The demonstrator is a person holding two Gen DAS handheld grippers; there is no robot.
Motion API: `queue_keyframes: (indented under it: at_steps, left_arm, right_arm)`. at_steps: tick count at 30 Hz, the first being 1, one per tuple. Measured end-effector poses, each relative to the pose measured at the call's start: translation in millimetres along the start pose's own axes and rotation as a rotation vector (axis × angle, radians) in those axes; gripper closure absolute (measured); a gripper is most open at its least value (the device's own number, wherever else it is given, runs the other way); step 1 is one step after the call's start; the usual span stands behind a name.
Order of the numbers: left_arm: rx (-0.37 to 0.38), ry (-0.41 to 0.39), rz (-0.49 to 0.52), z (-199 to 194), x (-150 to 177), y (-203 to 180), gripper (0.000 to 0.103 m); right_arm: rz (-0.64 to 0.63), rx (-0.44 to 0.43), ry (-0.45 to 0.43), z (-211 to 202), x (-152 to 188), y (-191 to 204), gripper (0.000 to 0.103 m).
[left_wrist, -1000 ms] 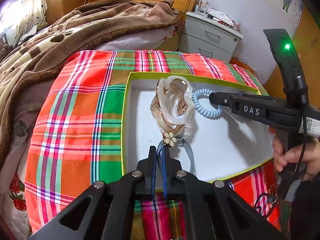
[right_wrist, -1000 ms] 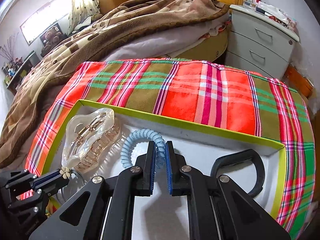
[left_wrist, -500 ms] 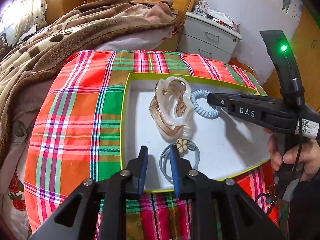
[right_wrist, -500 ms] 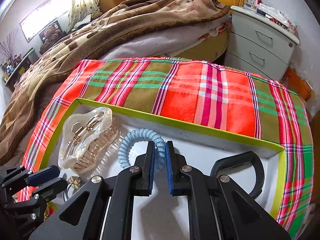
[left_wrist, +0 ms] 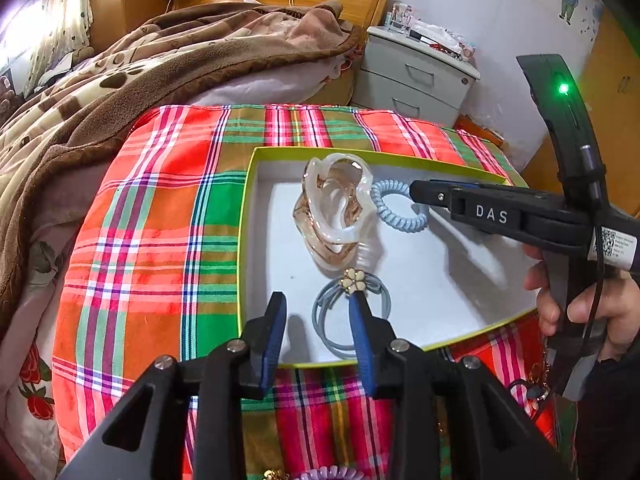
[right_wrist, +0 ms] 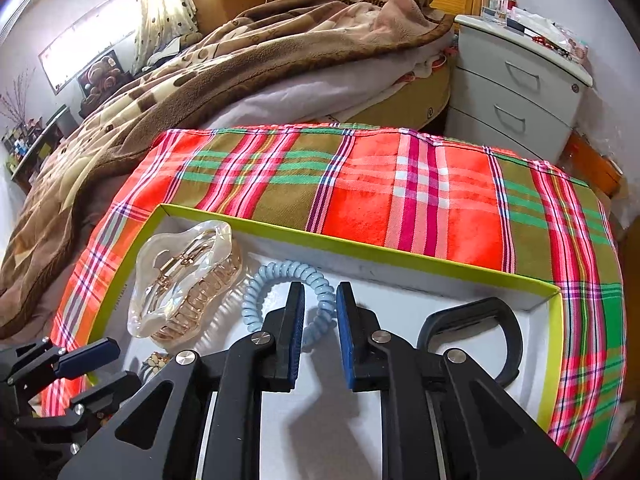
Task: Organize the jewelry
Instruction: 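Carry both hair ties into the yellow box and open both tools, then withdraw both tools from the box toward the remaining jewelry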
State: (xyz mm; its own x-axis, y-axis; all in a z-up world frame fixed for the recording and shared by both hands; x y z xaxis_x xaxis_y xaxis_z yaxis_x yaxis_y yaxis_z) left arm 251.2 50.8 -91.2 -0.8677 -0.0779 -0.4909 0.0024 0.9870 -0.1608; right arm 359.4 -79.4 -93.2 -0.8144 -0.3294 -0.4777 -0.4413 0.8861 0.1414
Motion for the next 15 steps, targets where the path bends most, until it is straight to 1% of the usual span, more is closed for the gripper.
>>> queue_keyframes:
  at_steps: [4, 8, 15]
  left_arm:
    - [-0.015, -0.014, 0.015, -6, 1, -1, 0.068]
    - [-0.019, -0.024, 0.012, -13, 2, -1, 0.068]
    - [-0.027, -0.045, 0.036, -29, 6, -4, 0.067]
  right_arm:
    - [-0.002, -0.004, -0.012, -7, 2, 2, 0.086]
    - [0.007, -0.007, -0.024, -14, 3, 3, 0.086]
    - [0.010, -0.014, -0.050, -29, 6, 8, 0.086]
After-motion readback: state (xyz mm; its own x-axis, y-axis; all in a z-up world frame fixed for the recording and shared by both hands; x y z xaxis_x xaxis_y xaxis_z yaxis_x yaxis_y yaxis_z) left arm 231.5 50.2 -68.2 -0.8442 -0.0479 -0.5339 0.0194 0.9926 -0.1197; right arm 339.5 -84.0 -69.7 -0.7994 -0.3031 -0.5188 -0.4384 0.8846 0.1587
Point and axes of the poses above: each gripper's, at about its wrist camera, not at the fingertips, and z roughly the way its jaws point, y to its left, x to its underside, the point moved 9 cm from there along z, roughly the way its jaws point, and after that the axes turned 4 degrees about y, right-handed, at the moved point
